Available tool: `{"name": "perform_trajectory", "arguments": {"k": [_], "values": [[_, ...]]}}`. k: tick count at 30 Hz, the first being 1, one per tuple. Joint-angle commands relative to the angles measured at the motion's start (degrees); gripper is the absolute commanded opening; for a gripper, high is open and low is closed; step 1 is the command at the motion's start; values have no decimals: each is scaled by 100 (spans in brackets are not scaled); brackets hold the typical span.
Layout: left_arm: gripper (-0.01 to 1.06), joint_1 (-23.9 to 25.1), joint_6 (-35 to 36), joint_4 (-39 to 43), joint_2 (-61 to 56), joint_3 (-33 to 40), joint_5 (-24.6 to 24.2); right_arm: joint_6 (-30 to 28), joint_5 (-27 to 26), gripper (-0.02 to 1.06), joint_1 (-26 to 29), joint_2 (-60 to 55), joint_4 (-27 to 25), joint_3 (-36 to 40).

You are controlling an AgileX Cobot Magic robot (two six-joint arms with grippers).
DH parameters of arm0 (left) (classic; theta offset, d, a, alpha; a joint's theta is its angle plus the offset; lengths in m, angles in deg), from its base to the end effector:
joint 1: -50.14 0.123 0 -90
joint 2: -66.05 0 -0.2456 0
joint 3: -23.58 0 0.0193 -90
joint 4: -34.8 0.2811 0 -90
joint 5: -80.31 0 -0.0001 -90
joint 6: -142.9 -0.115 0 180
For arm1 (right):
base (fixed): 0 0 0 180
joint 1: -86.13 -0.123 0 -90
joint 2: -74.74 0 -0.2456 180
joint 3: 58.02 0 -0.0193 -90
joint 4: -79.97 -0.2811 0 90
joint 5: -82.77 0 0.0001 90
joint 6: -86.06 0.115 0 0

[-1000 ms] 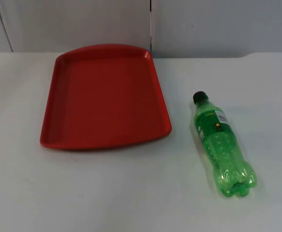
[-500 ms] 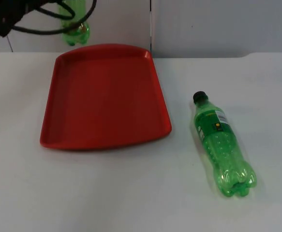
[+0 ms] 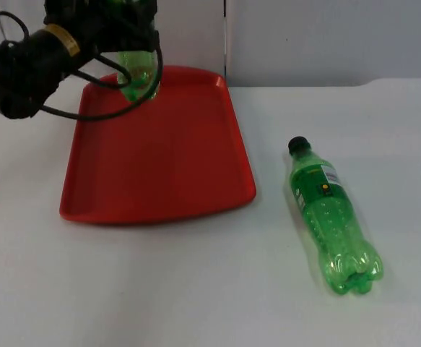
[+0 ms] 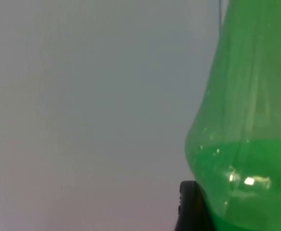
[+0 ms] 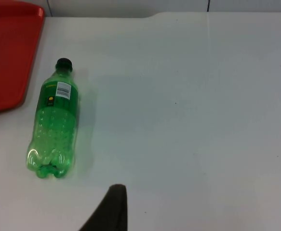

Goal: Place the bottle upright on the tray.

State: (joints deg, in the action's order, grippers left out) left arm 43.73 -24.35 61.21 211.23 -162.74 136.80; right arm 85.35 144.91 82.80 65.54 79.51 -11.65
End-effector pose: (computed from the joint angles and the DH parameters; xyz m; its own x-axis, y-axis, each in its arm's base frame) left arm 0.4996 -0.0990 0.0728 0.1020 0.0307 -0.9943 0.4669 0.8811 0.0750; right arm 0.0801 0.0055 0.2836 -0.4636 -0.0356 -0.8853 -0.0684 0.9977 -0.0043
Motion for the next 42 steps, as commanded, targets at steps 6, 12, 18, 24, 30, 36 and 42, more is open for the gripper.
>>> {"name": "perform_trajectory", "arguments": {"k": [6, 12, 18, 24, 30, 36, 42], "values": [[0, -16, -202, -81, 439, -37, 617, -16, -39, 105, 40, 16, -24, 16], [0, -16, -202, -94, 601, -37, 569, -16, -39, 105, 40, 16, -24, 16], [0, -16, -202, -34, 659, -37, 557, -16, -39, 105, 40, 16, -24, 16], [6, -16, -133, 118, 659, -37, 513, -16, -39, 105, 40, 16, -24, 16], [57, -16, -133, 253, 659, -27, 528, -16, -39, 105, 40, 16, -24, 16], [77, -16, -133, 253, 659, -27, 542, -16, -39, 105, 40, 16, -24, 16], [77, -16, -133, 253, 659, -27, 542, -16, -39, 105, 40, 16, -24, 16]]}}
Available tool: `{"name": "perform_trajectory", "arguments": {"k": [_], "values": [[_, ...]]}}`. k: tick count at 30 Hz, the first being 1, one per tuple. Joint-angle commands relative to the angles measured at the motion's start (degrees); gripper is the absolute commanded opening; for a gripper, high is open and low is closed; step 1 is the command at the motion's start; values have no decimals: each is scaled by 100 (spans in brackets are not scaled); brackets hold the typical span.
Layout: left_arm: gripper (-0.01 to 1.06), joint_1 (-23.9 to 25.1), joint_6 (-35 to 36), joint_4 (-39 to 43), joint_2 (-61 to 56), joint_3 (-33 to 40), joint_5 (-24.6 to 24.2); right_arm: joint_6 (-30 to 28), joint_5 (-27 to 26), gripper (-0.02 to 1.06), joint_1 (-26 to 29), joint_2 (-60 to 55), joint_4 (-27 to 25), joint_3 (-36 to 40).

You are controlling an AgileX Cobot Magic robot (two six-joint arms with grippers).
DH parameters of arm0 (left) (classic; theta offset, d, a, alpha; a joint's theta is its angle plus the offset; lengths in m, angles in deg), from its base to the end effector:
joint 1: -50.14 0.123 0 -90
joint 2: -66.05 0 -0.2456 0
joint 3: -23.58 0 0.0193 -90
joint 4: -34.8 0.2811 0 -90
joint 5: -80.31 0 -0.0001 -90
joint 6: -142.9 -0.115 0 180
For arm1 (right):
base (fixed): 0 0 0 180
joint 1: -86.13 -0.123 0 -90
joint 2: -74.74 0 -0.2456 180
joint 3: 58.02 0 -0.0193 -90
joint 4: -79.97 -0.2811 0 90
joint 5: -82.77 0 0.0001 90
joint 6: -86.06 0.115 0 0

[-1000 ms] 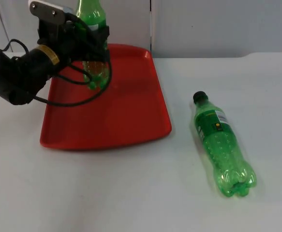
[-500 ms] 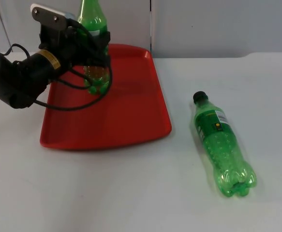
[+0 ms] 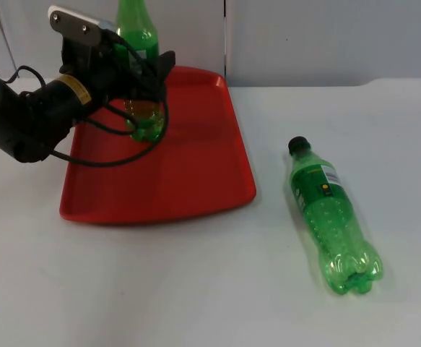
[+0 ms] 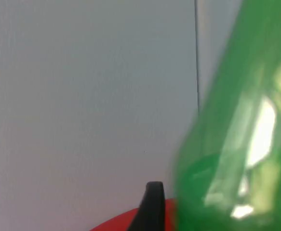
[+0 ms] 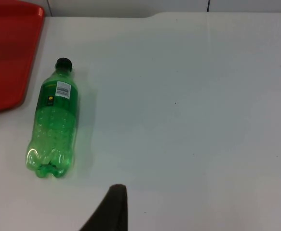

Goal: Place the bottle upright on the tray.

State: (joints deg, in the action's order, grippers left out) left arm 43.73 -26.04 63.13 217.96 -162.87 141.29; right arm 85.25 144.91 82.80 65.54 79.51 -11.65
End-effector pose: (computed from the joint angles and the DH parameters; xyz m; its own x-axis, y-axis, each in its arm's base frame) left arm 0.4881 -0.1028 0.0222 0.0723 0.0493 -0.9962 0.5101 0.8565 0.0794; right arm 0.0801 0.0055 0.2836 -0.4635 -0.0374 -0.8853 -0.0692 0.9976 -0.0059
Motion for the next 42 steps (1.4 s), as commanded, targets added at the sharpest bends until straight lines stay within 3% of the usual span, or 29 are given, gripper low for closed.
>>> {"name": "perform_trajectory", "arguments": {"k": [1, 9, 12, 13, 15, 18, 23, 25, 27, 33, 42], "values": [[77, -16, 36, 60, -14, -13, 104, -6, -39, 105, 40, 16, -24, 16], [77, -16, 89, 114, -14, -13, 137, -6, -39, 105, 40, 16, -24, 16], [91, -16, 74, 130, -14, -13, 113, -6, -39, 105, 40, 16, -24, 16], [91, -16, 74, 130, -14, -13, 113, -6, -39, 105, 40, 16, -24, 16], [105, -16, 85, 83, -14, -13, 88, -6, -39, 105, 40, 16, -24, 16], [105, -16, 86, 132, -24, -3, 9, -6, -39, 105, 40, 16, -24, 16], [105, 6, 184, 993, -272, -3, -697, -6, -39, 105, 40, 16, -24, 16], [105, 49, 911, 1283, -460, -3, -1210, -6, -39, 105, 40, 16, -24, 16], [105, 117, 1431, 1531, -530, -3, -1365, -6, -39, 105, 40, 16, -24, 16], [105, 396, 2136, 2634, -691, -3, -1361, -6, -39, 105, 40, 16, -24, 16], [105, 650, 2717, 3341, -700, -3, -1361, -6, -39, 105, 40, 16, -24, 16]]}}
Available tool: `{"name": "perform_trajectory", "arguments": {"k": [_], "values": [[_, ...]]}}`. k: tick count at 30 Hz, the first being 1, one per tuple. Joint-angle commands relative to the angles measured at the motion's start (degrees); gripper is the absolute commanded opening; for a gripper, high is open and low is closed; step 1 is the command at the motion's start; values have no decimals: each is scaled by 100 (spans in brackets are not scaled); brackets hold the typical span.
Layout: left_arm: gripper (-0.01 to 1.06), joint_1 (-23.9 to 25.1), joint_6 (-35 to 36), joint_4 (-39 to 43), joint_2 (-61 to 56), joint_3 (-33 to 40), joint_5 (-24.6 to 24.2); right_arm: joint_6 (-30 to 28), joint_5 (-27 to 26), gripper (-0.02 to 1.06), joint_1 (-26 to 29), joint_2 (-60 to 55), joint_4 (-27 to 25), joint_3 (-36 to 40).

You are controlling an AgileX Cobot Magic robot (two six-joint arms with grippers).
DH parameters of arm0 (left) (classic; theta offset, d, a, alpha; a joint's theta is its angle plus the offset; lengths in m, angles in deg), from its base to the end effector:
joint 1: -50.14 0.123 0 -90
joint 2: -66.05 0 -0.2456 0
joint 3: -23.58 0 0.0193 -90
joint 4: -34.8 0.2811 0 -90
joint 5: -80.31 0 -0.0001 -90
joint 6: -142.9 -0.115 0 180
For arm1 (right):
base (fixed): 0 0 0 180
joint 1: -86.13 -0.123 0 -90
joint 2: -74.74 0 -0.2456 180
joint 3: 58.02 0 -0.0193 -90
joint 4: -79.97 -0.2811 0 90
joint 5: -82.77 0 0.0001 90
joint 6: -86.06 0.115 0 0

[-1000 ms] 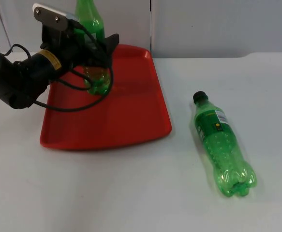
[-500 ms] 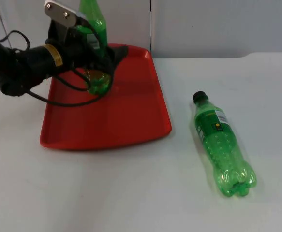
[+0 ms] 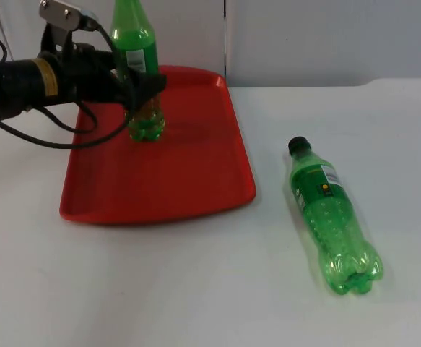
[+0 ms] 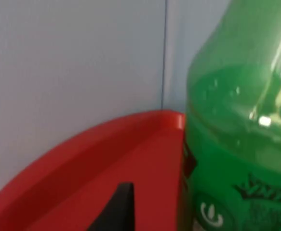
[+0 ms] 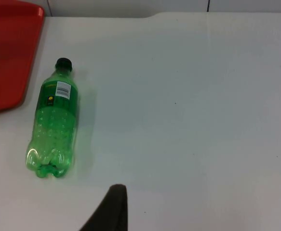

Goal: Place the bottle upright on the tray.

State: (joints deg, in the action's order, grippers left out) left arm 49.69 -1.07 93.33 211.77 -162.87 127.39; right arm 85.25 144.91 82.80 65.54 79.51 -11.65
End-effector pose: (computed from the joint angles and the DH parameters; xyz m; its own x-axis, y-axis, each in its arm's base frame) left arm 0.4848 -0.0756 0.0302 -0.2103 0.1643 -0.9637 0.6513 0.7587 -0.0128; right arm 0.0801 0.0055 0.2836 -0.4635 -0.0374 -0.8853 -0.0692 0.9976 -0.0059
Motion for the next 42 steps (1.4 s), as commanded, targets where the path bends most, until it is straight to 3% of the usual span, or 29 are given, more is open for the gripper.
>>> {"name": "perform_trajectory", "arguments": {"k": [1, 12, 16, 19, 25, 28, 33, 42], "values": [[105, 54, 333, 482, -81, -3, 29, -6, -39, 105, 40, 16, -24, 16], [105, 285, 932, 1451, -345, -3, 2, -6, -39, 105, 40, 16, -24, 16], [105, 458, 1445, 1935, -435, -3, 14, -6, -39, 105, 40, 16, -24, 16], [105, 684, 2216, 2580, -623, -3, 50, -6, -39, 105, 40, 16, -24, 16], [105, 856, 3103, 3248, -968, -3, 183, -6, -39, 105, 40, 16, -24, 16], [105, 856, 3978, 4070, -1373, -3, 142, -6, -39, 105, 40, 16, -24, 16], [105, 845, 4831, 4142, -1831, -3, 411, -6, -39, 105, 40, 16, -24, 16], [105, 845, 5637, 4142, -2749, -3, 651, -6, -39, 105, 40, 16, -24, 16]]}}
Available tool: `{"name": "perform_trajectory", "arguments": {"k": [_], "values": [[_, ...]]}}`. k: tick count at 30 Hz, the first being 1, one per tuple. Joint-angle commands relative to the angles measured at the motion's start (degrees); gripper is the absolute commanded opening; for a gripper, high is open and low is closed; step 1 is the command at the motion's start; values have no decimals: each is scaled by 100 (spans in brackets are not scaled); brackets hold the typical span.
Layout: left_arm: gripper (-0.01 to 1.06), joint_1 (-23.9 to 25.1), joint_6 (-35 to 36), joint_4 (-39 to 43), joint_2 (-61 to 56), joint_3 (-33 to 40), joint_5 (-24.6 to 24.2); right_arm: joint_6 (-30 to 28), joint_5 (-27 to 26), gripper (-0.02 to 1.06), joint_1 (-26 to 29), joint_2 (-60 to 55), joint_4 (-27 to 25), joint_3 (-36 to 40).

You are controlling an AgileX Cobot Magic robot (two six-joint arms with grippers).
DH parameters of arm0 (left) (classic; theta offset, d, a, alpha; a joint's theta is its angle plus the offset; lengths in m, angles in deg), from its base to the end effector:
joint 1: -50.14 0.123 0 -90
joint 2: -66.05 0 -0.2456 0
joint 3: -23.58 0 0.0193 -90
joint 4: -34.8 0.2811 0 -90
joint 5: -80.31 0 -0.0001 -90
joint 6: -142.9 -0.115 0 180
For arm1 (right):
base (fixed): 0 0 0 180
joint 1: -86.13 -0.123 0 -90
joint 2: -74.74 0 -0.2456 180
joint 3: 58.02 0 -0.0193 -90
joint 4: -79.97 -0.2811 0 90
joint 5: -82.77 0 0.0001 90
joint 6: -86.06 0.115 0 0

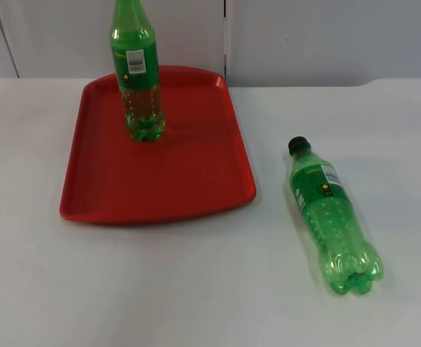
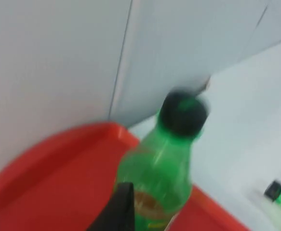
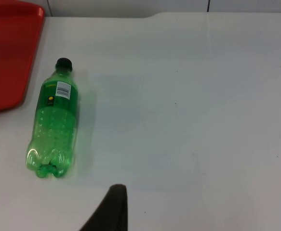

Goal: Place the bottle upright on the tray.

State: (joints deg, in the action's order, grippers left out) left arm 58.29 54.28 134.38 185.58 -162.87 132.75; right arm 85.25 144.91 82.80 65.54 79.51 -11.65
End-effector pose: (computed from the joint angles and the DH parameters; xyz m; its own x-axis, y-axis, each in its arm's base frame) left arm 0.4541 -0.0257 0.2028 -0.4224 0.0930 -0.9016 0.6661 0.7065 -0.2392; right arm 0.0801 0.0055 0.2836 -0.4635 -0.0374 -0.8853 -0.0692 0.9976 -0.0059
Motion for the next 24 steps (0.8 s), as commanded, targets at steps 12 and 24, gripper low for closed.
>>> {"name": "perform_trajectory", "arguments": {"k": [12, 24], "values": [[105, -15, 537, 37, -1797, -3, 157, -6, -39, 105, 40, 16, -24, 16], [105, -15, 1425, 37, -2918, -3, -151, -6, -39, 105, 40, 16, -24, 16]]}}
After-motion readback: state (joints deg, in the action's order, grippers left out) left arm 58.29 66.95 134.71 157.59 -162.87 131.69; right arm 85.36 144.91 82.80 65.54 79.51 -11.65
